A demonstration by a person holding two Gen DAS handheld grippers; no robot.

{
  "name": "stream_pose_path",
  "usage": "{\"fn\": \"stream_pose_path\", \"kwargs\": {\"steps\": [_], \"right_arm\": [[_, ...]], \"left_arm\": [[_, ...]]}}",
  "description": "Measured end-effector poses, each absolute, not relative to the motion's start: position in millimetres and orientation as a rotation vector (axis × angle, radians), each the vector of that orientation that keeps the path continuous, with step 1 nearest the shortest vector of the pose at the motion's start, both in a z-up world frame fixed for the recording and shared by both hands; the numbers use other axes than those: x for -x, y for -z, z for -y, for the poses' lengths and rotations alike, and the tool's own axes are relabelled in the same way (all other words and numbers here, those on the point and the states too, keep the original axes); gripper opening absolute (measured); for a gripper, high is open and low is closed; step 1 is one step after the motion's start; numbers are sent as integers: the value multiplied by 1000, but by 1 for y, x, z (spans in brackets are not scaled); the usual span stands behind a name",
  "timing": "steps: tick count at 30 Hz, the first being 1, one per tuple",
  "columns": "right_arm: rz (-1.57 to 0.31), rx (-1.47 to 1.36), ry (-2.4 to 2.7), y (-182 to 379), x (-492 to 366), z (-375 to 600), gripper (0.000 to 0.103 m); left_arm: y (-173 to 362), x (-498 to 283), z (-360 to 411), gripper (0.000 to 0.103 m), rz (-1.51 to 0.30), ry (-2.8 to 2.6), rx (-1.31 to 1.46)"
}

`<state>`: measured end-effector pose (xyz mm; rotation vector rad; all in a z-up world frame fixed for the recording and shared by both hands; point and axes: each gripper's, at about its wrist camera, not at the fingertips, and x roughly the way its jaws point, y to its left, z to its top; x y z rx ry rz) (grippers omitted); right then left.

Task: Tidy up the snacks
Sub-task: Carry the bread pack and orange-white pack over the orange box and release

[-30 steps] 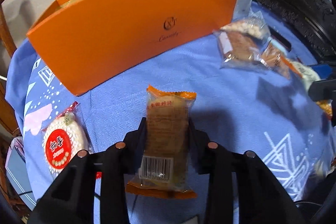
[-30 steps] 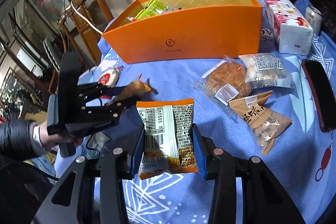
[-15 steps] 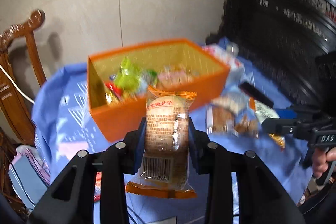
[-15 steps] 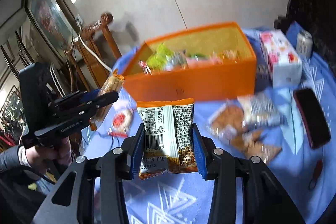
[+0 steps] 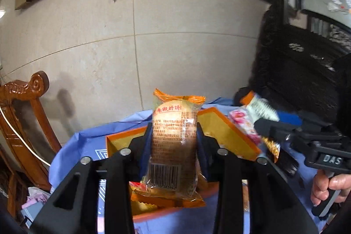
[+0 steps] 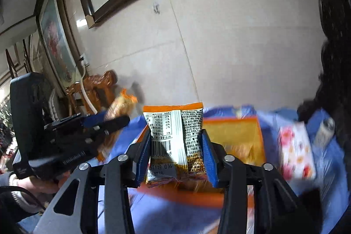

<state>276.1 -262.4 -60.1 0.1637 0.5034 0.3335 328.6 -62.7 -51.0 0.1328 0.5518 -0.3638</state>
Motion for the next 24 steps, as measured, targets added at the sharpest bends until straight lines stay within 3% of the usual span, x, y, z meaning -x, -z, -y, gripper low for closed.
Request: {"fn": "stream_pose_path", "kwargs": {"steps": [1, 2, 17, 24], "right_arm": [[-507, -139, -287, 58, -285, 260, 79], [-508, -126, -246, 57, -290, 260, 88], [-549, -173, -208, 83, -237, 280, 89], [-713, -157, -132, 152, -165, 308, 90]], "left_arm": [[53, -340, 68, 94, -585, 298, -158], [55, -345, 71, 99, -593, 219, -183], [73, -317, 81, 99, -649, 226, -161], [123, -263, 66, 99, -744, 283, -60]]}}
